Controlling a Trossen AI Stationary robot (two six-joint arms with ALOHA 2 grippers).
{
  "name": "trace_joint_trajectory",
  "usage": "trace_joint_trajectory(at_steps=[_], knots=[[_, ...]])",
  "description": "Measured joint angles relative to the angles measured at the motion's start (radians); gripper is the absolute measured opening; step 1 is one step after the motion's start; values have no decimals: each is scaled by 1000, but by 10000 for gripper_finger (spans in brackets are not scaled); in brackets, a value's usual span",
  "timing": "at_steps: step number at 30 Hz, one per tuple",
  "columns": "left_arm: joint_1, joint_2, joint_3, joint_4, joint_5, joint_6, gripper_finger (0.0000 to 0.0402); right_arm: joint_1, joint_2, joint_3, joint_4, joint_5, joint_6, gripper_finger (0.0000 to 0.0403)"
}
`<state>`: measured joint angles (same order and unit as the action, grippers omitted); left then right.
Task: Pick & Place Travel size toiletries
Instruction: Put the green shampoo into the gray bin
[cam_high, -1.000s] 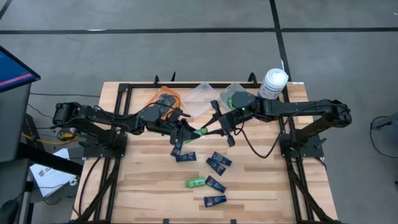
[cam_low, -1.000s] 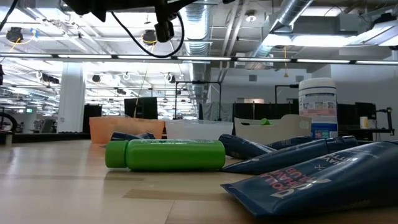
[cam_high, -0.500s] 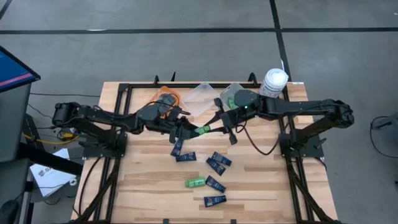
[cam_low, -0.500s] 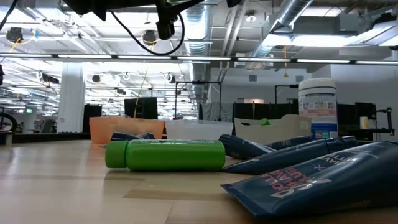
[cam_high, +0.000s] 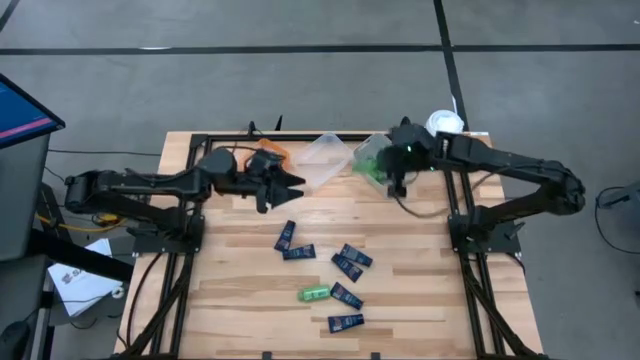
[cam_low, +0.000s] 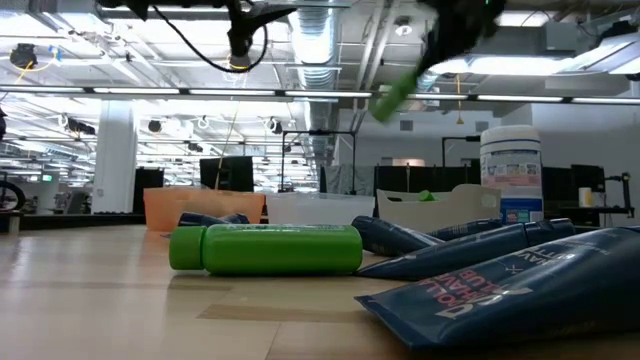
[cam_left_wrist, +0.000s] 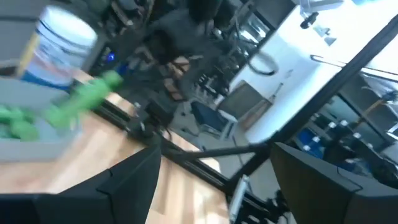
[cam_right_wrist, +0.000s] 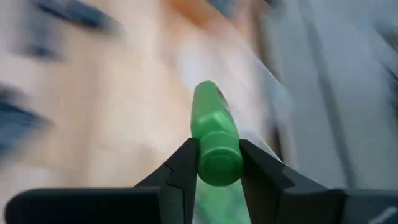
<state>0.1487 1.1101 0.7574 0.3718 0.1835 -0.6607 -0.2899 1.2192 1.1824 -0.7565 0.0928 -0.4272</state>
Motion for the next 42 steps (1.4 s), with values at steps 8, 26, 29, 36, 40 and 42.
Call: trace_joint_trajectory(at_steps=[8,26,29,36,40,42], knots=[[36,-38,-1,-25,-8,28,301,-199,134,-63,3,169,64,90],[32,-38,0,-53,-1,28,301,-271,424,-67,112,352,88,94],[32,-38,0,-53,-1,28,301,-266,425,-67,115,351,87,111],[32,-38,0,-54,-1,28,301,-260,396,-66,126,330,80,226],[32,-38,0,-54,-1,28,301,-262,354,-67,144,246,85,272],[32,-38,0,-54,-1,28,301,-262,327,-67,150,170,86,278]])
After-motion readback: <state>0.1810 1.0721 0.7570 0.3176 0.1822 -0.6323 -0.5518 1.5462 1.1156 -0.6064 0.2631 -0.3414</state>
